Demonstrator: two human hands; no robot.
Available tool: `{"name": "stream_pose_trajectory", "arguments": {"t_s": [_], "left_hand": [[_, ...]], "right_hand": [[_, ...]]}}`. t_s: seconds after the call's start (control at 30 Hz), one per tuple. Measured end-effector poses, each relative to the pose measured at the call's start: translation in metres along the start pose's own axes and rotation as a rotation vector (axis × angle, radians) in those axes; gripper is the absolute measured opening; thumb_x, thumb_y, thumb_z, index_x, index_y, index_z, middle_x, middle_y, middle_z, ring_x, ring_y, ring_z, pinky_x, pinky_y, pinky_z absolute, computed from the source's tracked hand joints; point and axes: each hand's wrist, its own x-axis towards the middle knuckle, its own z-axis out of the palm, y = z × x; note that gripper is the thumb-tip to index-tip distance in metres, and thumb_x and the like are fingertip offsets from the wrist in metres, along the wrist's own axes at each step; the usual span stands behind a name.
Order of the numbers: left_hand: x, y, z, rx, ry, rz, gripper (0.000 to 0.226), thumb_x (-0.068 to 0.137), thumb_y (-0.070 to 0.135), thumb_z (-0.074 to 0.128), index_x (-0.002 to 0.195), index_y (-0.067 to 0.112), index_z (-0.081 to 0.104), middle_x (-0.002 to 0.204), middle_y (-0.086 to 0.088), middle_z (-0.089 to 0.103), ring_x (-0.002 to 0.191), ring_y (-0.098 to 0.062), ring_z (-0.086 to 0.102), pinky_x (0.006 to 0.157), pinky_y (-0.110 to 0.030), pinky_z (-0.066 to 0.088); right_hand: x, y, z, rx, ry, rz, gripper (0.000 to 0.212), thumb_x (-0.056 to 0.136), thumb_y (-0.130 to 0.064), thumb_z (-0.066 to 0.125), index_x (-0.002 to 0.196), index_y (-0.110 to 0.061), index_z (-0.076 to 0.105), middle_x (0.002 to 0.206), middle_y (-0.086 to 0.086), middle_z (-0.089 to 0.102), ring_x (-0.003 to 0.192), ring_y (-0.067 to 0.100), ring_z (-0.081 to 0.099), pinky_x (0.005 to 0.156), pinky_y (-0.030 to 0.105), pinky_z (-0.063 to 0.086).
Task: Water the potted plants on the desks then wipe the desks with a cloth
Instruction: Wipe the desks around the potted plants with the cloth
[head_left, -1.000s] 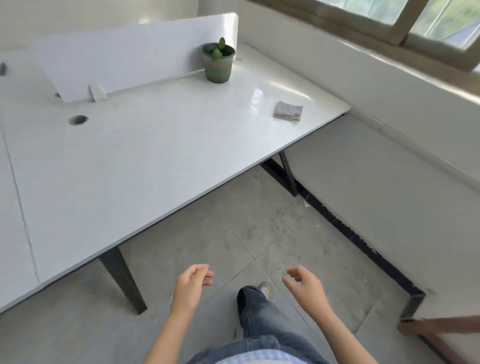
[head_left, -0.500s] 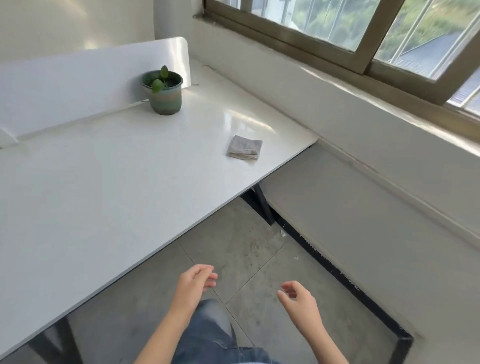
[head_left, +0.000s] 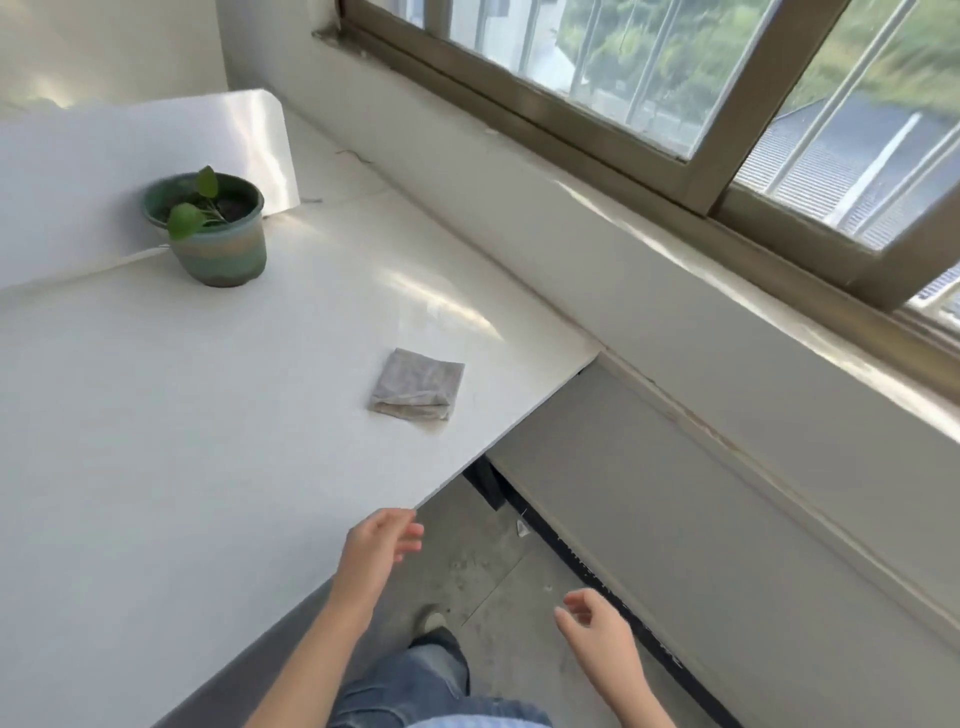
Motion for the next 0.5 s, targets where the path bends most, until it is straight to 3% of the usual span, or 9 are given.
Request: {"name": "stream_pose_trajectory", "arguments": {"t_s": [0.13, 0.27, 0.5], "left_hand": [[0.051, 0.047, 0.024, -0.056, 0.012, 0.022, 0.017, 0.09, 0.014, 0.05, 0.079, 0.01, 0.063, 0.083, -0.01, 0.067, 0.075, -0.023, 0.062, 0.071, -0.029, 0.044], [0.081, 0.065, 0.022, -0.09, 0.085, 0.015, 0.018, 0.091, 0.013, 0.048, 0.08, 0.011, 0.063, 0.082, -0.008, 0.066, 0.075, -0.022, 0.062, 0.073, -0.03, 0.044], [0.098, 0.053, -0.008, -0.19, 0.318, -0.083, 0.019, 0.091, 0.013, 0.048, 0.08, 0.012, 0.063, 0.084, -0.009, 0.066, 0.078, -0.023, 0.062, 0.07, -0.028, 0.044]], "right_hand": [[0.064, -0.044, -0.022, -0.037, 0.022, -0.066, 0.01, 0.084, -0.019, 0.058, 0.092, -0.022, 0.052, 0.098, 0.001, 0.06, 0.097, 0.016, 0.055, 0.08, 0.023, 0.036], [0.107, -0.075, -0.018, -0.137, -0.038, -0.151, 0.022, 0.085, -0.025, 0.056, 0.105, -0.015, 0.059, 0.101, -0.002, 0.058, 0.105, 0.015, 0.053, 0.088, 0.025, 0.041], [0.157, -0.136, -0.004, -0.205, -0.047, -0.434, 0.019, 0.085, -0.019, 0.058, 0.1, -0.008, 0.062, 0.096, -0.004, 0.056, 0.1, 0.019, 0.054, 0.082, 0.02, 0.035]]}}
